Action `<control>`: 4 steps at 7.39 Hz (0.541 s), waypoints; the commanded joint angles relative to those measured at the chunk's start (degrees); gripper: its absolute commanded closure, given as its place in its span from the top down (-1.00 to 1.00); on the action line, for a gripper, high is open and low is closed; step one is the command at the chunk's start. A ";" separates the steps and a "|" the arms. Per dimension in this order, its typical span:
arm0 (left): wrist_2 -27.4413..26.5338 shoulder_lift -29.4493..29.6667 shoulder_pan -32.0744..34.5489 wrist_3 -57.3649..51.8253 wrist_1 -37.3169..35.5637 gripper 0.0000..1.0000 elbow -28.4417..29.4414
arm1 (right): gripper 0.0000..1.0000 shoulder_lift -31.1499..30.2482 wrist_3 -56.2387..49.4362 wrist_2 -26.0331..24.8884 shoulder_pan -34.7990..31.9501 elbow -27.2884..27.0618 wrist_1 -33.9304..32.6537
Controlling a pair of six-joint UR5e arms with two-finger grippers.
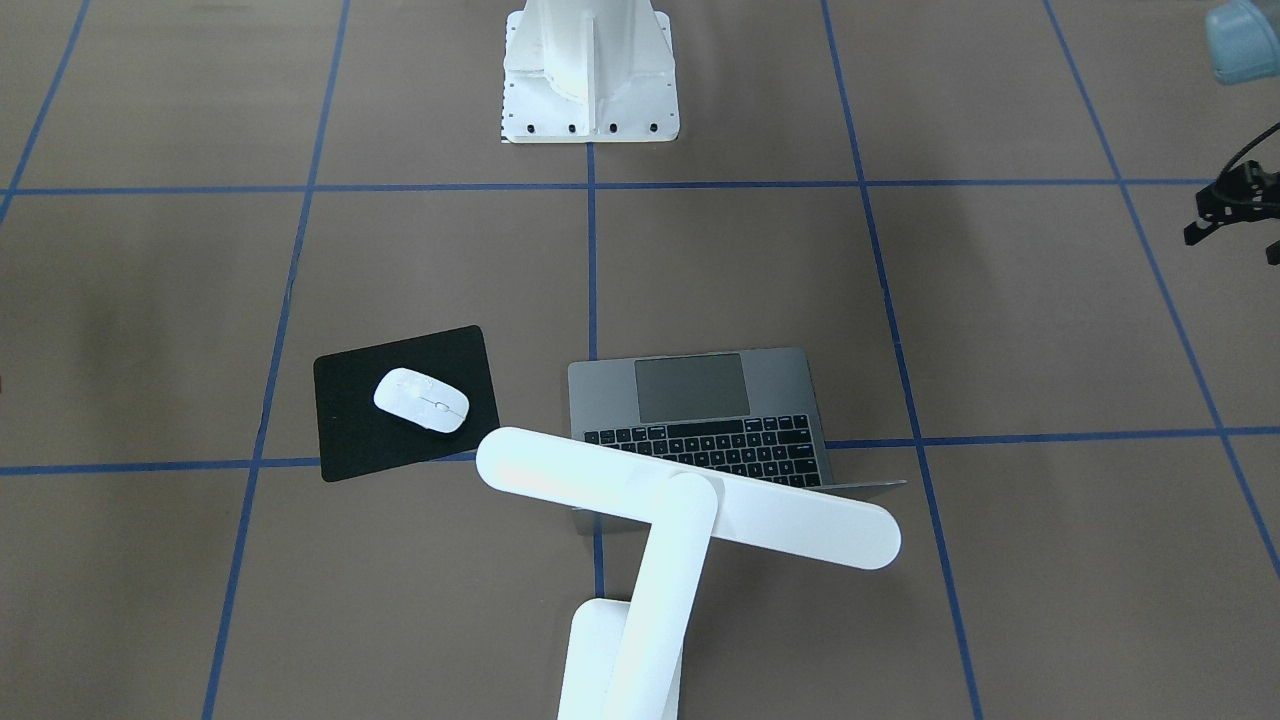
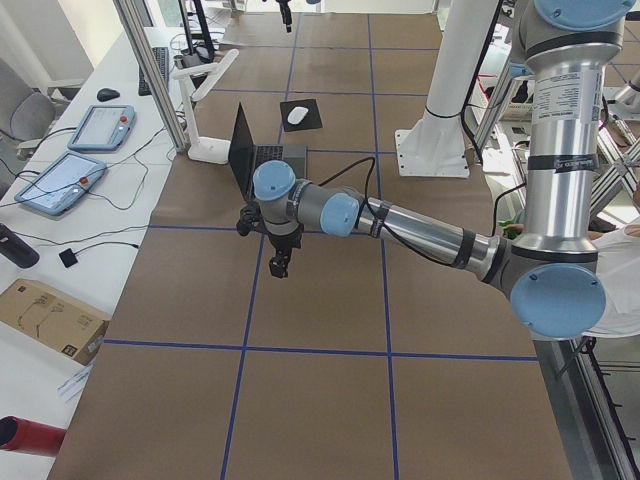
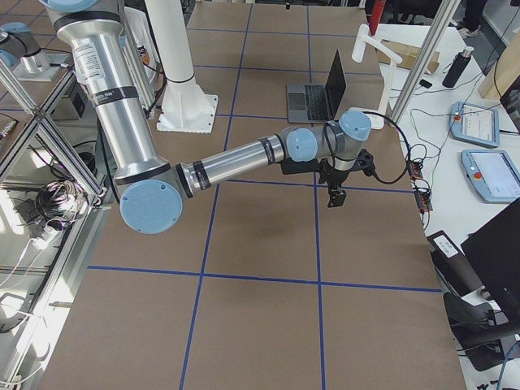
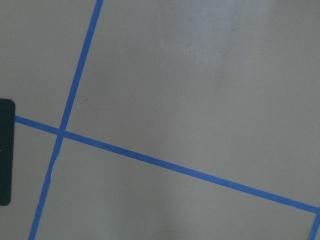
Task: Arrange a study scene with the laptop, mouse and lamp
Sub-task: 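Release the mouse and withdraw the left gripper away from the table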
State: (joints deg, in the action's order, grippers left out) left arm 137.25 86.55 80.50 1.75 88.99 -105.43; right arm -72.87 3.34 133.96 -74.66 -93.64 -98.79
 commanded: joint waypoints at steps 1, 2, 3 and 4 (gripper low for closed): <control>-2.75 -0.51 3.60 -3.74 -0.14 0.99 2.42 | 0.98 -2.00 2.35 -0.71 -0.39 -2.59 0.00; -3.21 -0.68 3.70 -4.90 -0.49 0.99 2.95 | 0.98 -2.62 3.07 -1.59 -0.57 -3.47 0.00; -3.22 -0.68 3.70 -4.74 -0.40 0.99 3.04 | 0.98 -3.50 3.16 -1.42 -1.27 -4.17 0.00; -3.13 -0.77 3.70 -4.74 -0.49 0.99 2.87 | 0.98 -4.20 3.25 -1.07 -2.06 -4.88 0.00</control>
State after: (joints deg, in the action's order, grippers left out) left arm 134.22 85.87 84.12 -2.76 88.59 -102.59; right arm -76.08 6.30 132.70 -75.82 -97.53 -98.79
